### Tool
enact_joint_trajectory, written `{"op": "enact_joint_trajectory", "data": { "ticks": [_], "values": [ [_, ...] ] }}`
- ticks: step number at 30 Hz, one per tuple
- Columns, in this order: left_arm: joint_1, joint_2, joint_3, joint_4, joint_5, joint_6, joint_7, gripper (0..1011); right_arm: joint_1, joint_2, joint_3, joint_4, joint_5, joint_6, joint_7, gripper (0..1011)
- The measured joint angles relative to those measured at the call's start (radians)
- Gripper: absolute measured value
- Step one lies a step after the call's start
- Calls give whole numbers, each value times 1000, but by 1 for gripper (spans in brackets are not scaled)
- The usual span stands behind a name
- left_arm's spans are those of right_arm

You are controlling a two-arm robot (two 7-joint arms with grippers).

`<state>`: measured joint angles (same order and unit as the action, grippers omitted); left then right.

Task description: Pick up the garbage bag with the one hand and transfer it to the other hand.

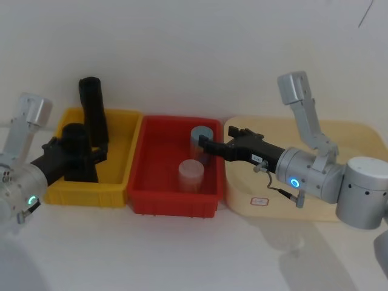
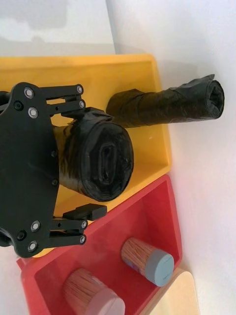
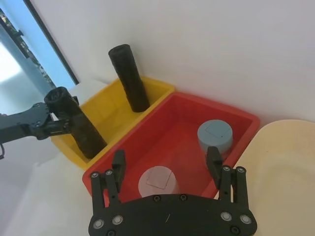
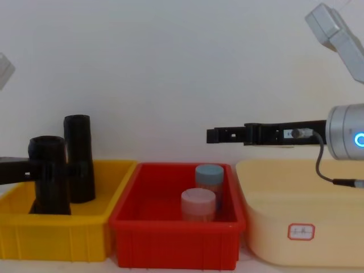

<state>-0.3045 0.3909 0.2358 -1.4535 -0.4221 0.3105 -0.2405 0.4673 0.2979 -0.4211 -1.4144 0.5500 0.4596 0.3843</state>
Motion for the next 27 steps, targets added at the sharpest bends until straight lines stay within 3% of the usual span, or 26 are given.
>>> {"op": "enact_joint_trajectory", "data": {
  "ticks": [13,27],
  "values": [
    [-30,-21,15,37,14,-7,5,1001,1,7,-9,6,18,4,10,1000],
    [-41,-29,20,50,18,-9,7,1001,34,-17,-77,75,5,13,27,999]
  ]
}}
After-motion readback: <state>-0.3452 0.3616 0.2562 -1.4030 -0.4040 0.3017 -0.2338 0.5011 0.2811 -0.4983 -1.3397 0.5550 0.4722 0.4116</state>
